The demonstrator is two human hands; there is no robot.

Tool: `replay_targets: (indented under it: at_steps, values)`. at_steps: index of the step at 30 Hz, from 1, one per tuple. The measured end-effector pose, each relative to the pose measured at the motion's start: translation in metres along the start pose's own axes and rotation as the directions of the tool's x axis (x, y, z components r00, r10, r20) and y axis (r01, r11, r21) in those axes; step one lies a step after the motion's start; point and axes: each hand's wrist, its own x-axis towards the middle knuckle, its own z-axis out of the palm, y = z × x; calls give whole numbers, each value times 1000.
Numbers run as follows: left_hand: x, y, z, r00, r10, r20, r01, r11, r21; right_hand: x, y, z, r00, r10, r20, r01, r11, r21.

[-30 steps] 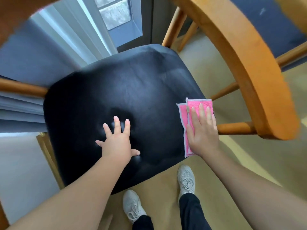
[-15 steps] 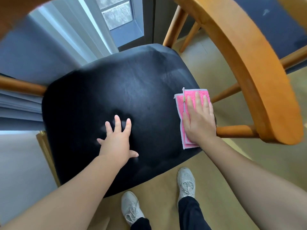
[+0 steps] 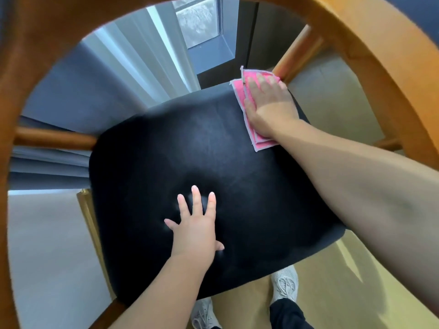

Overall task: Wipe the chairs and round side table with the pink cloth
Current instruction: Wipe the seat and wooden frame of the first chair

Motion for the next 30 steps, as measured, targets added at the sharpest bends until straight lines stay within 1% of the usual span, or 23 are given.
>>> replay_targets:
  at_steps: [3, 5, 8, 10, 14, 16, 18, 20, 23, 24, 26, 28, 30]
  values:
    - [-1, -1, 0, 1000, 1, -4, -2, 1000, -7, -10, 5, 0, 1000, -24, -18, 25, 999, 41]
    - [-2, 0, -1, 1000, -1, -1, 1, 1000, -12, -27, 11, 2, 1000, 14, -16, -13, 998, 65]
    - [-2, 0, -2, 1000, 0, -8, 0, 1000, -16, -69, 27, 8, 987, 157, 45, -161, 983, 90]
    - [-2, -1, -1, 1000, 5, -23, -6, 1000, -10, -105, 34, 14, 968, 247, 45, -250, 962, 107]
    - [-3, -2, 0, 999, 9, -45, -11, 999, -31, -186, 23, 30, 888, 460, -16, -451, 876, 175]
    - [-4, -3, 0, 998, 3, -56, -6, 999, -49, -231, 11, 41, 861, 508, -8, -496, 844, 205]
    - [-5, -3, 0, 997, 9, -70, -14, 998, -64, -267, 3, 53, 857, 515, 2, -501, 834, 229]
    - [-8, -5, 4, 994, 19, -108, -30, 994, -104, -284, 2, 63, 858, 513, 15, -502, 833, 231]
    - [-28, -19, 18, 968, 48, -245, -100, 974, -204, -283, 4, 66, 872, 490, 7, -478, 847, 232]
    - [-39, -27, 25, 957, 33, -289, -120, 951, -287, -282, 5, 66, 875, 484, 1, -471, 851, 231]
    - [-65, -41, 41, 935, -46, -351, -129, 879, -459, -281, 6, 65, 875, 484, 4, -471, 850, 235]
    - [-91, -52, 57, 911, -106, -398, -134, 838, -529, -281, 4, 63, 875, 484, 18, -475, 851, 225]
    - [-112, -60, 72, 898, -151, -413, -129, 807, -576, -278, -7, 60, 904, 427, 18, -422, 885, 195]
